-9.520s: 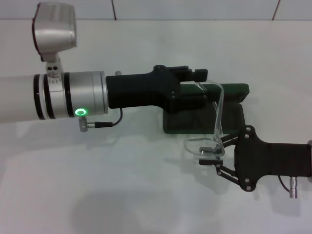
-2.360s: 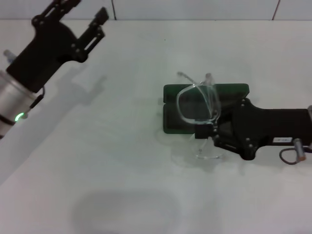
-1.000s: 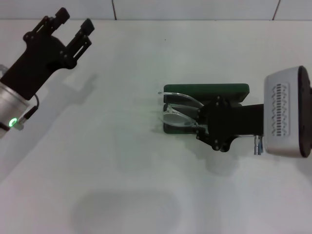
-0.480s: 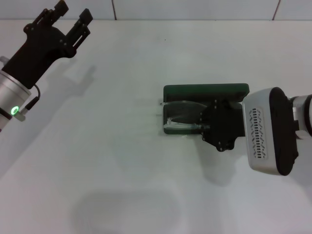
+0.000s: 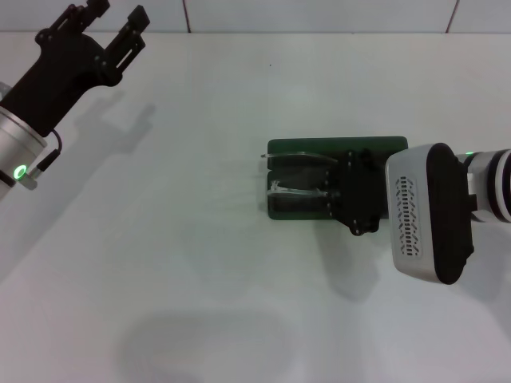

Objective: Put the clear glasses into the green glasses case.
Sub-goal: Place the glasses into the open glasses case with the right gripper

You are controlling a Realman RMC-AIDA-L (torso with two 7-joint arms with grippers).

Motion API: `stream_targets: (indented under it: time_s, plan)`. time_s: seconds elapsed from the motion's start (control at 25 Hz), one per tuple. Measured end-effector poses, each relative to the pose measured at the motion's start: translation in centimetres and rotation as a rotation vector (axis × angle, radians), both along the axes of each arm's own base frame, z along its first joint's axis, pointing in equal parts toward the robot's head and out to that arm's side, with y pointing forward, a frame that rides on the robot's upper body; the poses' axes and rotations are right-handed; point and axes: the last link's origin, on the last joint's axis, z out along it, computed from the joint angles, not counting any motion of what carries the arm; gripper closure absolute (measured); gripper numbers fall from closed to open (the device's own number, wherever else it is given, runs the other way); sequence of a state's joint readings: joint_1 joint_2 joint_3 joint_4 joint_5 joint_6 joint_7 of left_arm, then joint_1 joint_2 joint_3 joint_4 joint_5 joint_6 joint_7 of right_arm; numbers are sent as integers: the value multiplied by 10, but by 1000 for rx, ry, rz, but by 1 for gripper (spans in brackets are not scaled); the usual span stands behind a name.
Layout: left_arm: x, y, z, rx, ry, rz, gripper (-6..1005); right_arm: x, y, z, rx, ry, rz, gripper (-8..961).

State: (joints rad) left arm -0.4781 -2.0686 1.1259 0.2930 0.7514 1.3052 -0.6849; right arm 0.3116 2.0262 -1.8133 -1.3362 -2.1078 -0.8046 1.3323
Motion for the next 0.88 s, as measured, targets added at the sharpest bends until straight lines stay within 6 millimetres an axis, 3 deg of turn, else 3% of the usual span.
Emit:
stream_targets:
  time_s: [0.88]
  plan:
    - [-2,-3,0,-8,5,-1,360,7,2,-2,34,-105,-90,833]
